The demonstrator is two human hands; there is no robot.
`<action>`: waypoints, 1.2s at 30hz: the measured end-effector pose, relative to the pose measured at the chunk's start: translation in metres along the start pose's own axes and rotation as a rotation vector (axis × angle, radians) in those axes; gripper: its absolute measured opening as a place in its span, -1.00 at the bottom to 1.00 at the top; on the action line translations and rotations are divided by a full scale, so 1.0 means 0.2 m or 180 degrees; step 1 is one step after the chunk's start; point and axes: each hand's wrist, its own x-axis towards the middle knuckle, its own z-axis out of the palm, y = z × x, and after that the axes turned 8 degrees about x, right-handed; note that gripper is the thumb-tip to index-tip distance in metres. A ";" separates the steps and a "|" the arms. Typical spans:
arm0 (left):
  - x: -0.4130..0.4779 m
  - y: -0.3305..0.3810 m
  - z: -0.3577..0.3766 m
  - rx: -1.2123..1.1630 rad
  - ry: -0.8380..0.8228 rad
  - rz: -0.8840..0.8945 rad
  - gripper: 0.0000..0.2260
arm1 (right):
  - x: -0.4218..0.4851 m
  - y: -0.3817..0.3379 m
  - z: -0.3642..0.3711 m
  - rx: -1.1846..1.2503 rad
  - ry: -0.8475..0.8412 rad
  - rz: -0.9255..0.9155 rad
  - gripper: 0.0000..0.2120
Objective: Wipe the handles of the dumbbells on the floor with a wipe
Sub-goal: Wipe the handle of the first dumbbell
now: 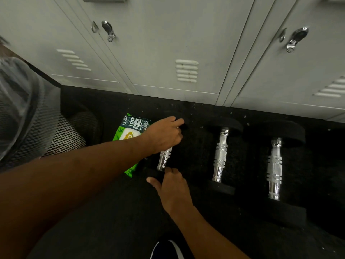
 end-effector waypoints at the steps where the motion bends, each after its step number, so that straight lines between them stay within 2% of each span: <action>1: -0.01 0.02 0.00 -0.0079 -0.0050 -0.0099 -0.76 | 0.00 0.00 0.00 0.0002 -0.0002 -0.0002 -0.38; 5: -0.07 0.09 0.02 -0.0417 -0.0030 -0.0149 -0.71 | 0.00 0.00 0.00 0.0068 0.0003 -0.0010 -0.40; 12: -0.19 0.16 0.02 -0.0282 0.0307 0.0558 -0.86 | 0.00 0.01 0.01 0.0180 0.0053 0.0027 -0.39; 15: -0.24 0.19 0.04 -0.0593 0.0290 0.0789 -0.84 | 0.00 0.01 0.03 0.0346 0.0109 0.0043 -0.35; 20: -0.28 0.15 0.01 -0.1092 0.0277 0.0804 -0.79 | 0.00 0.01 0.05 0.0350 0.0101 0.0066 -0.30; 23: -0.34 0.16 0.00 -0.1342 0.0700 0.0346 -0.70 | 0.01 0.02 0.05 0.0276 0.0099 0.0041 -0.30; 26: -0.38 0.21 0.03 -0.2110 0.1106 -0.0620 -0.55 | 0.02 0.01 0.05 0.0223 0.0051 0.0137 -0.31; 29: -0.37 0.26 0.05 -0.2997 0.1442 -0.1780 -0.54 | 0.02 0.01 0.05 0.0173 0.0027 0.0164 -0.32; 30: -0.36 0.27 0.04 -0.3136 0.1534 -0.1990 -0.58 | 0.02 0.01 0.05 0.0165 0.0027 0.0161 -0.32; 32: -0.35 0.29 0.01 -0.3196 0.1651 -0.2015 -0.67 | 0.02 0.01 0.05 0.0173 0.0030 0.0151 -0.32; 34: -0.32 0.31 -0.02 -0.3073 0.1681 -0.1873 -0.66 | 0.02 0.01 0.05 0.0199 0.0037 0.0162 -0.32; 36: -0.30 0.29 -0.01 -0.2900 0.1689 -0.1960 -0.66 | 0.02 0.01 0.05 0.0189 0.0031 0.0157 -0.32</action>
